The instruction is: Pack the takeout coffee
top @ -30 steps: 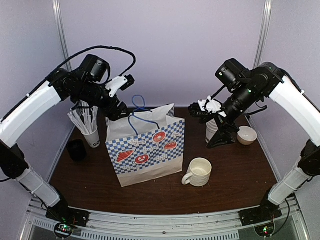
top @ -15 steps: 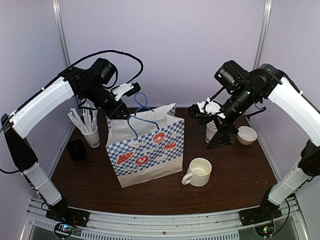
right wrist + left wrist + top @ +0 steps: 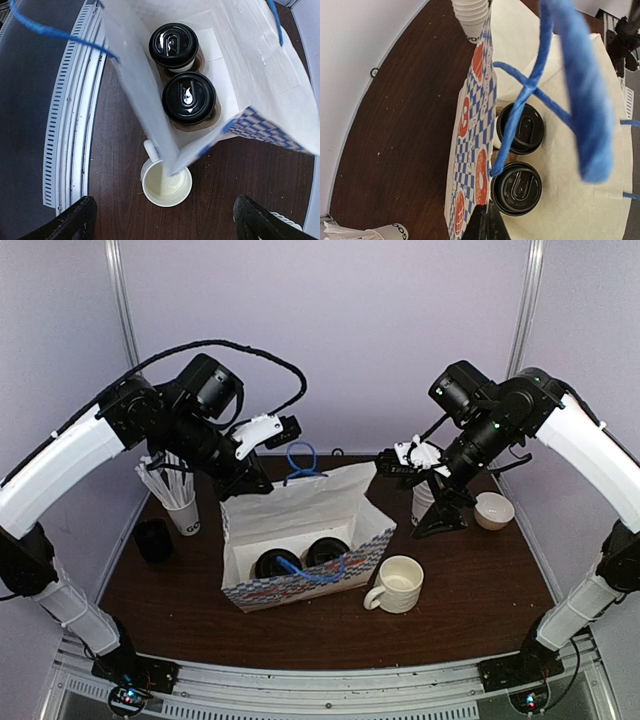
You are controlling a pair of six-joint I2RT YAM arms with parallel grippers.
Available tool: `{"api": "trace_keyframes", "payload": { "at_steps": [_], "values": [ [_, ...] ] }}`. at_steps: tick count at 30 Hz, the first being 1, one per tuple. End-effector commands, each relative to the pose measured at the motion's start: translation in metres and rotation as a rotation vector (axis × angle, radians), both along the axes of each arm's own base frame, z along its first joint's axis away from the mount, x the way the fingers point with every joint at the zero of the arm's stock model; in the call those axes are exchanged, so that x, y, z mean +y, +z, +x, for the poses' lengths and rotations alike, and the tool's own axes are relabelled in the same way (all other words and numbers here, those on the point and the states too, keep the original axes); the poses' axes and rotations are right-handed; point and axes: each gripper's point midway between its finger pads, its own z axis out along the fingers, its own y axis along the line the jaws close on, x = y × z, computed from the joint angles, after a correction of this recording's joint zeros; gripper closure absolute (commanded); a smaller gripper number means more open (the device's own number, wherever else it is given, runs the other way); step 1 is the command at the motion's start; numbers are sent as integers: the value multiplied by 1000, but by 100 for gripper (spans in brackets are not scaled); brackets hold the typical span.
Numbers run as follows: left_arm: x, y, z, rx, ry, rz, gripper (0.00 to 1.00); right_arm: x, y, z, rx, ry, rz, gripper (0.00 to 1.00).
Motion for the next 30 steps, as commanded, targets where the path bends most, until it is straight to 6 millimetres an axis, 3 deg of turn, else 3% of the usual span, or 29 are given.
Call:
{"api": "trace_keyframes", "payload": {
  "at_steps": [1, 12, 22, 26, 30],
  "values": [
    [-6, 11, -20, -93, -9, 30, 100, -2, -3, 4, -4, -20, -10, 1],
    [-21, 2, -67, -190, -47, 104, 100, -14, -13, 4, -14, -40, -54, 1],
    [-31, 13, -100, -274, -60, 70, 100, -32, -18, 2, -10, -69, -78, 0],
    [-33, 8, -104, -255, -54, 71, 100, -36, -21, 2, -2, -77, -94, 1],
    [-31, 13, -92, -325, -19, 86, 100, -36, -20, 4, -1, -84, -89, 1]
  ]
}}
